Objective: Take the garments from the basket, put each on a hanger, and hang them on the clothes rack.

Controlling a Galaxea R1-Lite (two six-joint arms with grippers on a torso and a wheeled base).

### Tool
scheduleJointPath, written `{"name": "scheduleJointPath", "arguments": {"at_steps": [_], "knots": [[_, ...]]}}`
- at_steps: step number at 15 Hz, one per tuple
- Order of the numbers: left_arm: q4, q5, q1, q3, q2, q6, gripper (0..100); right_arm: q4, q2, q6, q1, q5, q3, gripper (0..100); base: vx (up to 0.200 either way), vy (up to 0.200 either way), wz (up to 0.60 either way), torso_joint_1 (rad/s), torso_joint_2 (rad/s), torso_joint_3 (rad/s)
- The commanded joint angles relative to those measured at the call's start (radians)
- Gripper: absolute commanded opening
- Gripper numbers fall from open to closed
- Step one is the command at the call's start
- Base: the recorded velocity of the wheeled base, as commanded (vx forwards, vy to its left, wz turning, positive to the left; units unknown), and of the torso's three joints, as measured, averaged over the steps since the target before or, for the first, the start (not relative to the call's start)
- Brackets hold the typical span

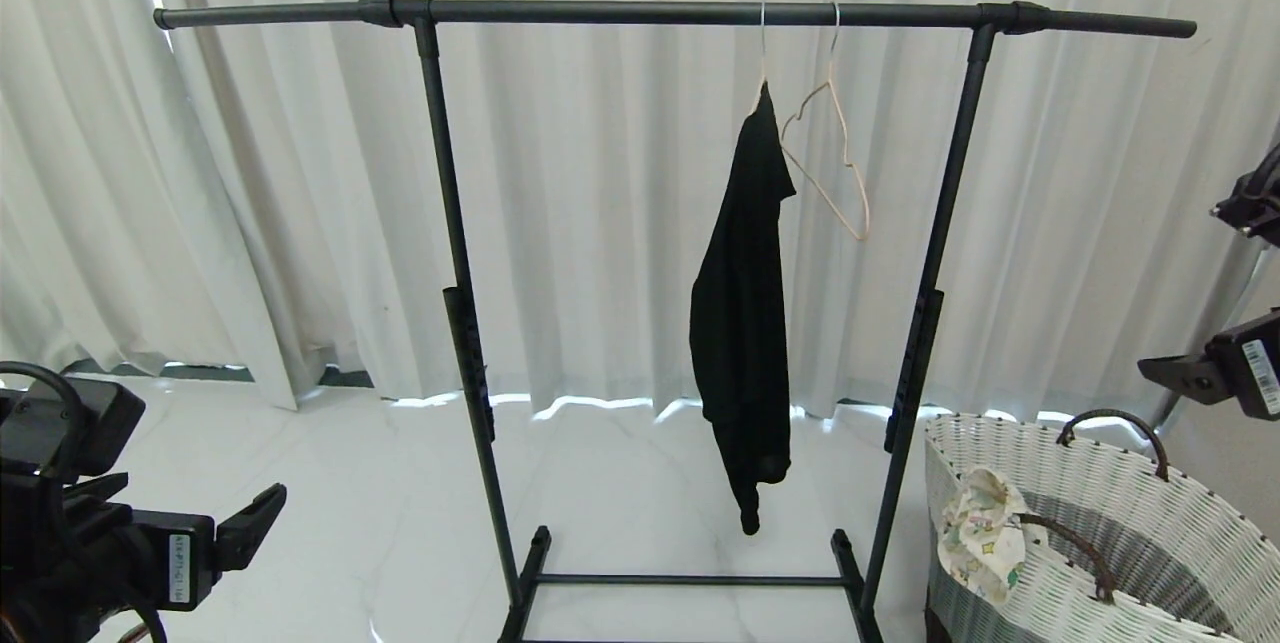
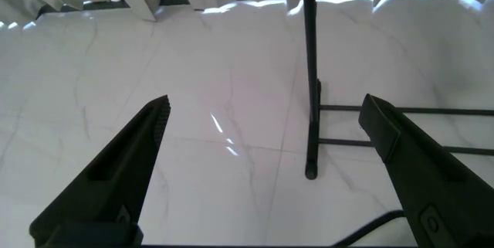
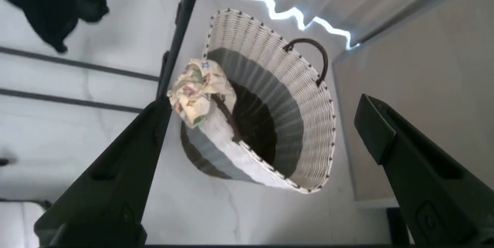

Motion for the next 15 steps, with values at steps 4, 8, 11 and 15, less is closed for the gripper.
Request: {"name": "scheduleJointPath", "arguments": {"at_steps": [4, 8, 11, 15], "knots": [[0.0, -0.002, -0.011, 0.005, -0.017, 0.001, 100, -0.089, -0.045, -0.103, 0.001, 0.002, 0.121, 100, 0.0, -0.2, 0.0, 0.001, 0.01, 0.005], [0.0, -0.002, -0.011, 0.005, -0.018, 0.0, 100, -0.089, -0.042, -0.103, -0.009, 0.006, 0.122, 100, 0.05, -0.2, 0.0, 0.002, 0.0, 0.007], [0.0, -0.002, -0.012, 0.003, -0.017, 0.001, 100, -0.13, -0.034, -0.103, -0.007, 0.056, 0.144, 100, 0.2, 0.0, 0.0, -0.002, 0.0, 0.007], [0.0, -0.002, -0.012, 0.002, -0.017, 0.001, 100, -0.181, -0.033, -0.117, -0.007, 0.165, 0.174, 100, 0.2, 0.0, 0.0, 0.006, 0.0, 0.006]]}}
